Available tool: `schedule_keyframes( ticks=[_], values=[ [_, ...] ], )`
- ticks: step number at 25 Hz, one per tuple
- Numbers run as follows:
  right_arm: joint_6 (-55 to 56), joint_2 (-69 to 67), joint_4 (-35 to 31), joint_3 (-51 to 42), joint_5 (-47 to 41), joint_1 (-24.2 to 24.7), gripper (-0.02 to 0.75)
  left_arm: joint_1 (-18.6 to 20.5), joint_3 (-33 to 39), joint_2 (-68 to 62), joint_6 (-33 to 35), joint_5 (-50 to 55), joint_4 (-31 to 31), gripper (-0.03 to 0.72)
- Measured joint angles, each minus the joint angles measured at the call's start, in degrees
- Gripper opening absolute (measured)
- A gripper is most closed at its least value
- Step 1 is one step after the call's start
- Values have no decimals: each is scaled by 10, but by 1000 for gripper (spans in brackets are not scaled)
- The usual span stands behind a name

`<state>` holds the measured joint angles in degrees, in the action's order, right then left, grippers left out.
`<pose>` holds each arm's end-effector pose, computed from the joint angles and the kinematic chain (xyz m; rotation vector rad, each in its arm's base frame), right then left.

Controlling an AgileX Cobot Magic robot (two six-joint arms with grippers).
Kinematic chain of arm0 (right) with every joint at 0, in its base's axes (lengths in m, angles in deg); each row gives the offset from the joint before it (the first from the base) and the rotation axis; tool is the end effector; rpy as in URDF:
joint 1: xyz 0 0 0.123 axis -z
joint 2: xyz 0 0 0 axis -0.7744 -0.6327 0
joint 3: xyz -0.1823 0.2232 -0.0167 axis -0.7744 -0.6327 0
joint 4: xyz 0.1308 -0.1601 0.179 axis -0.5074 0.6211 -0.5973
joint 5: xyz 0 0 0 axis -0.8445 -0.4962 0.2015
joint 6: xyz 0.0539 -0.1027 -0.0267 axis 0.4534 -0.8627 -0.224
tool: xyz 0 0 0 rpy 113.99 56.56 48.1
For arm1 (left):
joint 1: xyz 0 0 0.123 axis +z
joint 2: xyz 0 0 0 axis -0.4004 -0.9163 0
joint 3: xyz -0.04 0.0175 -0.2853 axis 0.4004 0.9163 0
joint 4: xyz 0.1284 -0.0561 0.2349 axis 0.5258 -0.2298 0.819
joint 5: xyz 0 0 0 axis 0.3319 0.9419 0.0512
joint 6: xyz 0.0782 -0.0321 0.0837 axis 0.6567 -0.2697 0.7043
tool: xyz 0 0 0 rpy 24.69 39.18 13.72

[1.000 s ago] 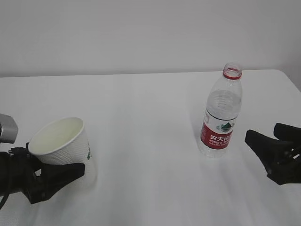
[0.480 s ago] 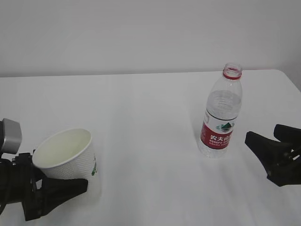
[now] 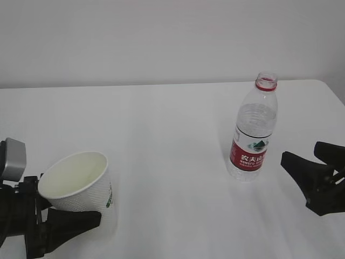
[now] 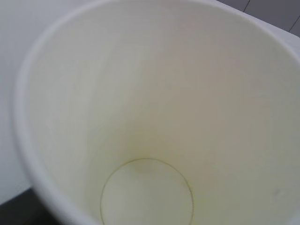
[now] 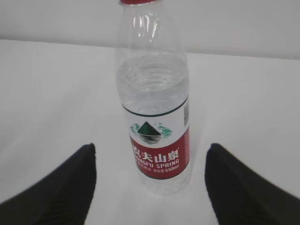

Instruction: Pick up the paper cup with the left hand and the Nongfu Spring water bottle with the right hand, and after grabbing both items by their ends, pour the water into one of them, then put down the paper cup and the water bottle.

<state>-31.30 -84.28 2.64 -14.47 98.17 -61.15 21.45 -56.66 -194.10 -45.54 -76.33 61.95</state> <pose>0.2037 0.0637 0.1444 -0.3219 1.8279 0.3278 0.2119 -0.1081 0.0789 0.8886 1.8513 -0.9247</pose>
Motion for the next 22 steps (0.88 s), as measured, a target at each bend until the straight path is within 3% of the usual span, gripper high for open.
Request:
schedule_keyframes(
  ticks=[3,11,22],
  values=[
    [-1,0,0,0,0,0,552,-10,-14,0,1,0,5,564],
    [-18,0,-7,0,0,0,552,-83,-43,0,1,0,-10,561],
    [-56,-5,-44,0,-17,0,552,-91,-44,0,-27,24,-1,560]
  ],
)
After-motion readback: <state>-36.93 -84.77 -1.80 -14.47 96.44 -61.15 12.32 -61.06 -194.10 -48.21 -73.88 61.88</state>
